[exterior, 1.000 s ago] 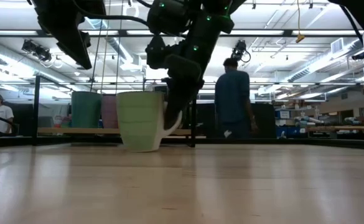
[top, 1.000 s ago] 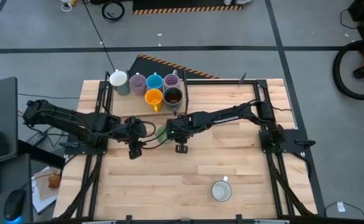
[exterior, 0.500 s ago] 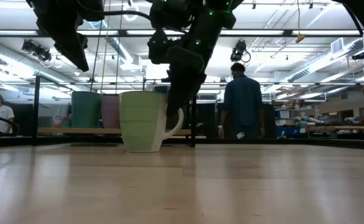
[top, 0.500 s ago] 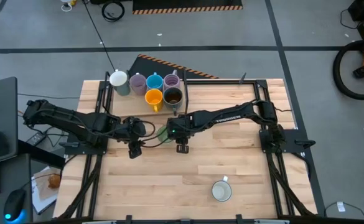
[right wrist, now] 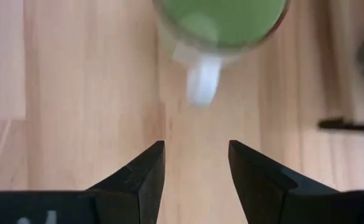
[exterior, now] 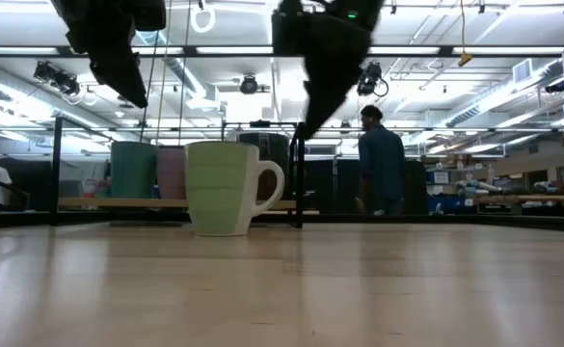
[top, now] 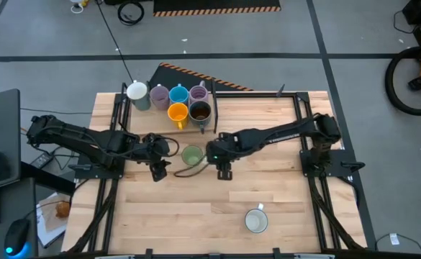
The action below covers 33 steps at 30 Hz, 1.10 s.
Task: Place coffee mugs
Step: Put the green mug on the shelf
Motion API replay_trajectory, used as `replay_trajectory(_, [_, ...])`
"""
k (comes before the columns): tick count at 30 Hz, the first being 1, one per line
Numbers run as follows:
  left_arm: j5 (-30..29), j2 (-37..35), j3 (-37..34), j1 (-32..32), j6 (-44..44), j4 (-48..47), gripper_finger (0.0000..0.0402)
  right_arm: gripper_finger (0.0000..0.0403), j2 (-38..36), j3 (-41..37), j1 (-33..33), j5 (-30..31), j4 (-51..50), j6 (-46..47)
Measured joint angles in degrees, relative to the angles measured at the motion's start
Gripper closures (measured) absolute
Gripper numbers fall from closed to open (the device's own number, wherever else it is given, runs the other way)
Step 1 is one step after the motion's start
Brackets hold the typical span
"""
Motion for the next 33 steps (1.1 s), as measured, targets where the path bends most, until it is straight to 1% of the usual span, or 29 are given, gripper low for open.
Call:
replay_trajectory(3, [-0.72,0.02,0.02,-0.87,-1.24,0.02,0.0226,0.0220,-3.60,-7.40,1.00,0.92,6.16,1.38])
replay_trajectory(7, [-3.00,0.02,0.02,-2.08,-2.85,1.19,0.0226,0.0220,-6.17,-16.93,1.35,1.01,20.64,2.27])
replay_trajectory(10, [-4.75,0.02,0.02,-2.78,-4.14,1.91,0.0226,0.0222,-6.52,-21.55,1.17,3.93,28.99,3.60])
replay_trajectory(13, [-5.11,0.02,0.02,-3.29,-5.58,2.21,0.0226,0.0222,-6.52,-23.73,0.65,8.94,31.15,5.82])
replay_trajectory(17, [-5.11,0.02,0.02,-3.94,-6.01,2.22,0.0226,0.0222,-5.99,-24.11,0.51,17.79,34.38,7.55])
replay_trajectory(20, [-5.13,0.02,0.01,-3.92,-6.24,2.19,0.0226,0.0222,-4.31,-24.21,0.52,20.37,37.83,5.65])
replay_trajectory(23, [-5.05,0.02,0.01,-3.97,-7.57,1.80,0.0226,0.0222,-2.36,-24.21,0.08,19.97,40.22,4.27])
replay_trajectory(26, [-4.95,0.03,0.02,-4.94,-8.73,1.32,0.0226,0.0222,-0.83,-24.21,-0.64,17.48,41.81,4.22])
replay_trajectory(30, [-4.80,0.04,0.02,-5.98,-9.92,1.78,0.0226,0.0222,-0.05,-24.13,-0.64,12.99,43.86,6.57])
replay_trajectory(33, [-4.87,0.04,0.02,-6.43,-10.47,1.74,0.0226,0.0222,0.33,-24.20,0.32,11.86,44.84,8.53])
